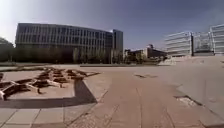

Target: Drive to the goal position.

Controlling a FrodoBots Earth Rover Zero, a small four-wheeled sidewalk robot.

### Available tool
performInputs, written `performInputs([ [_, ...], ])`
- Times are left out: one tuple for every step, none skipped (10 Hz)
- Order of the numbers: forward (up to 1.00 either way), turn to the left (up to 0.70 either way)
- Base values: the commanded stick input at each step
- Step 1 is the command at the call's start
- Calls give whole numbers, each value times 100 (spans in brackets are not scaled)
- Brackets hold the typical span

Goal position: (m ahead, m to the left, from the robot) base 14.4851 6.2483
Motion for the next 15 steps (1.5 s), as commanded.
performInputs([
  [70,1],
  [70,-2],
  [70,-29],
  [70,-34],
  [70,-15],
  [70,1],
  [70,1],
  [70,1],
  [70,1],
  [70,1],
  [70,1],
  [70,1],
  [70,1],
  [70,1],
  [70,1],
])
